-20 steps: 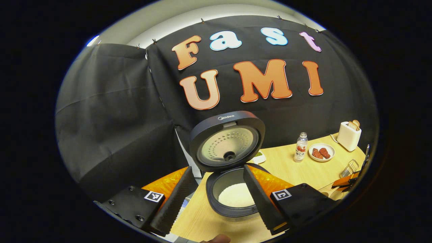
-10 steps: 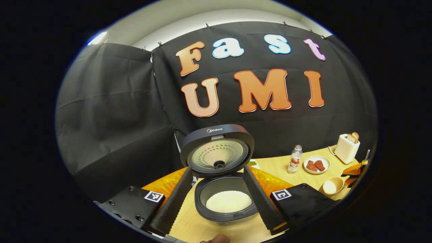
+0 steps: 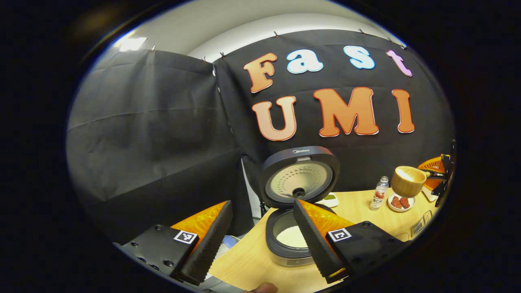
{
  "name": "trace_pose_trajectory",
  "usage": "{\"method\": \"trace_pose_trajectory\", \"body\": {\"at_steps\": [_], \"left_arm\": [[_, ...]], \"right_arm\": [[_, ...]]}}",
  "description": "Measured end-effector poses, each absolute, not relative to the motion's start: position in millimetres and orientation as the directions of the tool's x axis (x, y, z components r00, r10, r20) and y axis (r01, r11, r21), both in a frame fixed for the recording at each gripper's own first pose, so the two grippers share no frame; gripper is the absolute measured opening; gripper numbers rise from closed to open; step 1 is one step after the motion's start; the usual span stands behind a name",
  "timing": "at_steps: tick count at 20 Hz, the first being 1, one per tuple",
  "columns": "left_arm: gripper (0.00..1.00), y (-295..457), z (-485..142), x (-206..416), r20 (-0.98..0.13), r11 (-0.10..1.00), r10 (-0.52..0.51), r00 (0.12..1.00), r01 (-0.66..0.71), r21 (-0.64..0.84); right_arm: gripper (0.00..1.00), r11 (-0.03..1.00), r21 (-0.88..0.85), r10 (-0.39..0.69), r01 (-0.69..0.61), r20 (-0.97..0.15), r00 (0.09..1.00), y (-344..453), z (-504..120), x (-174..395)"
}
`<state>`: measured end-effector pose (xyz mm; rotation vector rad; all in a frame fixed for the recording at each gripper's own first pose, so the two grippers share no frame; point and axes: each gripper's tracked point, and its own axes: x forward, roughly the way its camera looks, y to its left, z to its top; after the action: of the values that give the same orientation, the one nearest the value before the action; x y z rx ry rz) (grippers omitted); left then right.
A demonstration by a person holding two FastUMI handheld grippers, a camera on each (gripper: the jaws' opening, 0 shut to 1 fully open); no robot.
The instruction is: Close the left gripper, press the button to open the rice cooker; take a wooden spoon from the chopstick holder with the right hand, scoop a spoonful of rice and pour it into the rice cooker, then put the wooden spoon back into the chopstick holder.
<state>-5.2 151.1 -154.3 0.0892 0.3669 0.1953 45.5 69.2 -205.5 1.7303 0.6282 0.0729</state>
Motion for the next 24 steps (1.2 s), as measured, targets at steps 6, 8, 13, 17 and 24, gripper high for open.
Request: {"method": "trace_pose_trajectory", "body": {"at_steps": [6,8,13,17,24], "left_arm": [[1.00,209.8,-163.5,-41.6,-0.366,0.941,0.339,0.867,-0.307,0.142],[1.00,225.1,-166.4,-52.2,-0.366,0.927,0.374,0.852,-0.337,0.162],[1.00,247.2,-178.7,-73.4,-0.389,0.906,0.421,0.820,-0.396,0.147],[1.00,253.2,-187.3,-81.4,-0.411,0.899,0.435,0.801,-0.412,0.149],[1.00,256.1,-196.2,-90.4,-0.431,0.899,0.434,0.791,-0.411,0.150]], "right_arm": [[0.10,-0.077,0.917,0.515,0.392,-0.300,0.803,128.4,-212.9,96.1],[0.10,-0.040,0.914,0.527,0.405,-0.325,0.785,143.8,-220.5,105.4],[0.10,0.028,0.904,0.565,0.426,-0.366,0.739,186.4,-243.3,122.4],[0.10,0.156,0.862,0.560,0.482,-0.479,0.676,212.6,-289.4,119.8],[0.10,0.435,0.777,0.479,0.456,-0.628,0.613,225.8,-347.9,110.1]]}}
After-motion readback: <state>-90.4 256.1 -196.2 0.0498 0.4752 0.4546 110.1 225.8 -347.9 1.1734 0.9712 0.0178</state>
